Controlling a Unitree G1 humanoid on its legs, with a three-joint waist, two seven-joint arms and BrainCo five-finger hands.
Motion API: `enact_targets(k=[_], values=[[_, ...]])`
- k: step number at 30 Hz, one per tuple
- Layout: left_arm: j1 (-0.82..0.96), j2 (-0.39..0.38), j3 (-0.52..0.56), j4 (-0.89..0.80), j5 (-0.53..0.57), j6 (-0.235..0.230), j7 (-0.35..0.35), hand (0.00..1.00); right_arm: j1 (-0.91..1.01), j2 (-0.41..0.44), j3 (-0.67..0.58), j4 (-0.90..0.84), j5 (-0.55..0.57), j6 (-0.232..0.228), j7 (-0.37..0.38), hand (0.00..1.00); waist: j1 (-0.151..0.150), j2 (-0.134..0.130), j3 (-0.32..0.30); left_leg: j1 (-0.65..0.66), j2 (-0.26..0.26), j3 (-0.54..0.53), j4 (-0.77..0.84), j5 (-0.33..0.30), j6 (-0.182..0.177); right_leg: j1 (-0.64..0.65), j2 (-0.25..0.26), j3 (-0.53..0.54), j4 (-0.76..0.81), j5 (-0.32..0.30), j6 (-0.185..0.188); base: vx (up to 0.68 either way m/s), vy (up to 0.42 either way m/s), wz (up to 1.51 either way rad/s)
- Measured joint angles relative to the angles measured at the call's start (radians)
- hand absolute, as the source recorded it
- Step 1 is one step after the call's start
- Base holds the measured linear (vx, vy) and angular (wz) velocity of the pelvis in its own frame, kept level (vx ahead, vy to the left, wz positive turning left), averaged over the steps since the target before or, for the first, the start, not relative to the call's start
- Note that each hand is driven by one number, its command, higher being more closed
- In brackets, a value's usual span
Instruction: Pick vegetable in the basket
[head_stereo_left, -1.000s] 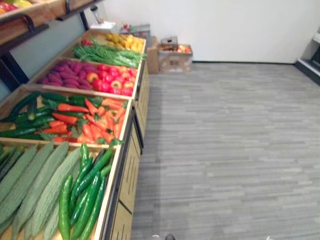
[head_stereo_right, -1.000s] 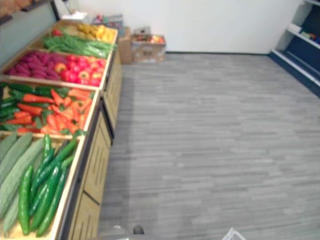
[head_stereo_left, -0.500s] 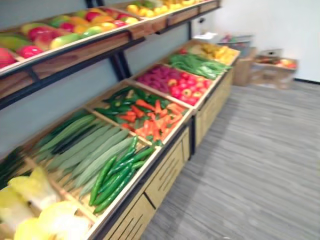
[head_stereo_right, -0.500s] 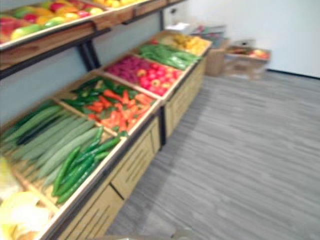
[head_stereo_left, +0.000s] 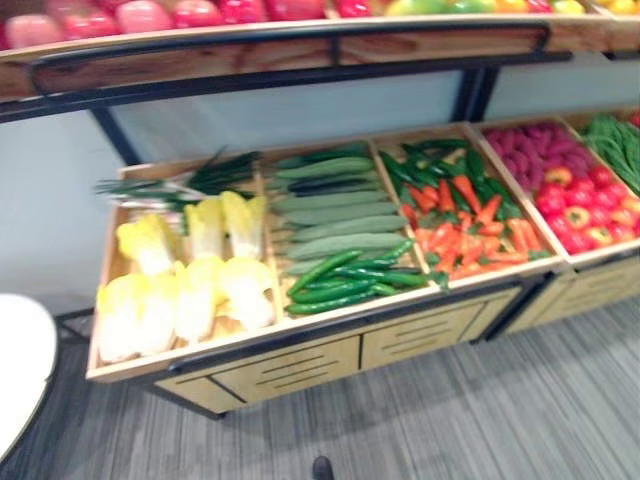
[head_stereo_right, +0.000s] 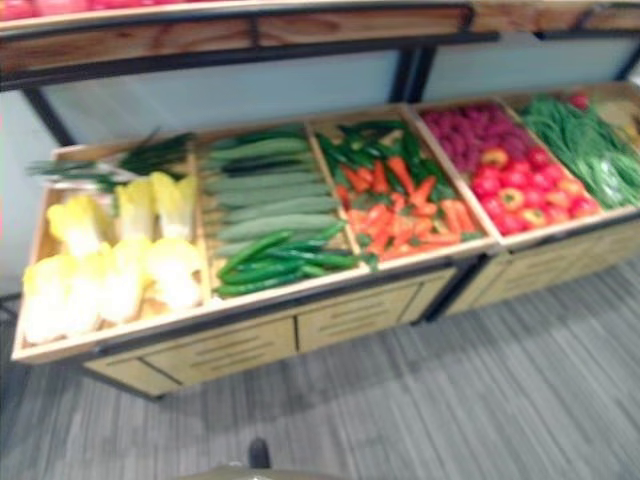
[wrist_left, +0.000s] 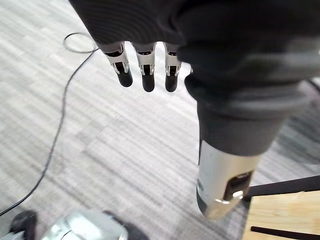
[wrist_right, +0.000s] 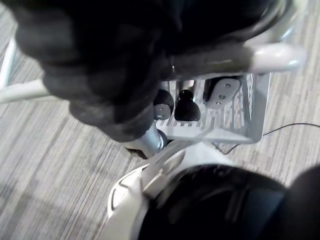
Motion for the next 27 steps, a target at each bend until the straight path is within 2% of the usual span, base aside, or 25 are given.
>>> enact_targets(k=[1, 3, 5, 6, 7, 8, 9, 10, 11, 12, 14, 15, 16, 18, 20, 21, 22, 25, 27], values=[[0.0, 0.018, -0.002, 0.001, -0.033, 0.054, -0.045, 0.0, -0.009, 0.004, -0.002, -0.002, -0.002, 0.0, 0.009, 1.0, 0.002, -0.001, 0.003, 0.0, -0.009, -0.023, -0.001, -0.001, -0.001, 0.01, -0.002, 0.006, 0.002, -0.001, 0.0, -0.04, 0.056, 0.51], [0.0, 0.036, -0.003, 0.013, -0.077, 0.109, -0.072, 0.0, -0.022, 0.011, -0.01, -0.007, -0.016, 0.002, 0.009, 1.0, 0.002, -0.007, 0.005, -0.01, -0.019, -0.022, -0.002, -0.015, -0.002, 0.023, -0.008, 0.009, -0.004, -0.001, 0.001, -0.07, 0.064, 0.48], [-0.004, 0.041, 0.003, 0.029, -0.09, 0.125, -0.056, 0.0, -0.025, 0.019, -0.043, -0.014, -0.039, -0.001, 0.016, 1.0, -0.009, -0.009, 0.005, -0.019, -0.018, 0.116, -0.002, -0.063, 0.006, 0.038, -0.017, -0.021, -0.044, 0.003, 0.005, -0.07, 0.076, 0.61], [-0.005, 0.04, 0.011, 0.035, -0.091, 0.121, -0.025, 0.0, -0.021, 0.023, -0.052, -0.018, -0.039, -0.002, 0.021, 1.0, -0.028, -0.041, 0.004, -0.013, -0.018, 0.225, 0.006, -0.085, 0.032, 0.044, -0.049, -0.054, -0.072, 0.005, 0.01, -0.02, 0.09, 0.83], [-0.012, 0.028, 0.035, 0.039, -0.091, 0.115, 0.013, 0.0, -0.02, 0.01, -0.08, -0.023, -0.038, -0.002, 0.021, 1.0, -0.028, 0.011, 0.009, -0.012, 0.001, 0.286, -0.001, -0.056, 0.049, 0.056, -0.043, -0.067, -0.061, 0.003, 0.012, -0.03, 0.082, 0.83], [-0.011, 0.012, 0.051, 0.039, -0.091, 0.103, 0.04, 0.0, -0.013, -0.001, -0.089, -0.03, -0.035, -0.002, 0.021, 1.0, -0.03, 0.019, 0.015, -0.011, 0.003, 0.276, -0.001, -0.03, 0.036, 0.057, -0.039, -0.067, -0.051, 0.001, 0.015, -0.03, 0.069, 0.66], [-0.002, -0.013, 0.079, 0.036, -0.09, 0.062, 0.096, 0.0, -0.007, -0.017, -0.098, -0.038, -0.027, 0.005, 0.022, 1.0, -0.028, 0.024, 0.016, -0.009, -0.004, 0.255, -0.001, -0.002, 0.002, 0.06, -0.043, -0.058, -0.044, -0.006, 0.012, -0.05, 0.058, 0.43], [0.002, -0.019, 0.103, 0.034, -0.089, 0.025, 0.146, 0.0, -0.012, -0.021, -0.106, -0.038, -0.022, 0.017, 0.022, 1.0, -0.025, 0.028, 0.013, 0.001, -0.015, 0.252, -0.001, -0.004, 0.001, 0.072, -0.05, -0.043, -0.044, -0.019, 0.004, -0.03, 0.066, 0.32], [0.003, -0.018, 0.122, 0.024, -0.089, 0.01, 0.169, 0.0, -0.016, -0.02, -0.112, -0.037, -0.021, 0.026, 0.022, 1.0, -0.022, 0.028, 0.015, 0.001, -0.021, 0.252, -0.001, -0.005, 0.0, 0.072, -0.053, -0.027, -0.044, -0.032, 0.005, -0.03, 0.068, 0.2], [0.006, -0.013, 0.165, -0.008, -0.081, -0.045, 0.224, 0.0, -0.028, -0.016, -0.113, -0.036, -0.024, 0.038, 0.014, 1.0, -0.02, 0.014, 0.018, 0.002, -0.033, 0.251, -0.001, -0.007, -0.002, 0.071, -0.063, -0.004, -0.043, -0.054, 0.022, -0.03, 0.042, 0.13], [0.009, 0.002, 0.233, -0.102, -0.028, -0.137, 0.324, 0.0, -0.037, -0.022, -0.114, -0.037, -0.033, 0.055, 0.009, 1.0, -0.017, 0.016, 0.019, 0.004, -0.041, 0.255, -0.001, -0.01, -0.003, 0.069, -0.069, 0.002, -0.039, -0.062, 0.033, -0.04, 0.013, 0.08], [0.009, 0.011, 0.257, -0.142, -0.011, -0.159, 0.345, 0.0, -0.039, -0.022, -0.115, -0.037, -0.035, 0.06, 0.008, 1.0, -0.016, 0.018, 0.019, 0.004, -0.044, 0.255, -0.001, -0.011, -0.003, 0.068, -0.07, 0.008, -0.039, -0.064, 0.036, -0.05, -0.012, 0.08], [0.001, 0.049, 0.308, -0.263, 0.071, -0.189, 0.404, 0.0, -0.039, -0.024, -0.12, -0.036, -0.034, 0.066, 0.008, 1.0, -0.015, 0.025, 0.018, 0.005, -0.051, 0.253, -0.001, -0.012, -0.002, 0.066, -0.076, 0.025, -0.038, -0.073, 0.051, -0.03, -0.02, 0.11], [-0.023, 0.102, 0.37, -0.407, 0.154, -0.196, 0.448, 0.0, -0.038, -0.027, -0.142, -0.036, -0.031, 0.069, 0.005, 1.0, -0.008, 0.034, 0.018, 0.004, -0.058, 0.25, -0.001, -0.014, 0.0, 0.066, -0.081, 0.026, -0.038, -0.073, 0.051, -0.01, -0.03, 0.09], [-0.097, 0.211, 0.437, -0.555, 0.254, -0.169, 0.478, 0.0, -0.039, -0.033, -0.172, -0.037, -0.03, 0.073, 0.006, 1.0, 0.003, 0.045, 0.018, 0.003, -0.073, 0.238, -0.001, -0.021, 0.009, 0.068, -0.092, 0.019, -0.037, -0.073, 0.051, 0.02, -0.045, 0.11], [-0.147, 0.266, 0.461, -0.608, 0.301, -0.137, 0.476, 0.0, -0.039, -0.037, -0.2, -0.04, -0.03, 0.073, 0.006, 1.0, 0.003, 0.051, 0.017, 0.003, -0.084, 0.228, -0.002, -0.026, 0.018, 0.068, -0.104, 0.014, -0.029, -0.073, 0.05, 0.04, -0.032, 0.14], [-0.17, 0.289, 0.468, -0.626, 0.321, -0.12, 0.475, 0.0, -0.04, -0.04, -0.21, -0.044, -0.029, 0.073, 0.006, 1.0, 0.004, 0.055, 0.017, 0.003, -0.09, 0.225, -0.002, -0.029, 0.022, 0.067, -0.111, 0.011, -0.022, -0.075, 0.045, 0.06, -0.016, 0.15], [-0.269, 0.351, 0.46, -0.716, 0.364, -0.046, 0.395, 0.0, -0.042, -0.053, -0.285, -0.057, 0.018, 0.064, 0.006, 1.0, 0.004, 0.067, 0.01, 0.005, -0.125, 0.21, -0.002, -0.04, 0.038, 0.045, -0.155, 0.026, 0.067, -0.075, 0.033, 0.07, 0.021, 0.15], [-0.31, 0.378, 0.415, -0.735, 0.365, -0.017, 0.328, 0.0, -0.044, -0.055, -0.322, -0.079, 0.049, 0.053, 0.007, 1.0, 0.004, 0.073, 0.006, 0.011, -0.128, 0.2, -0.001, -0.047, 0.047, -0.004, -0.184, 0.039, 0.184, -0.059, 0.005, 0.04, 0.065, 0.18]])
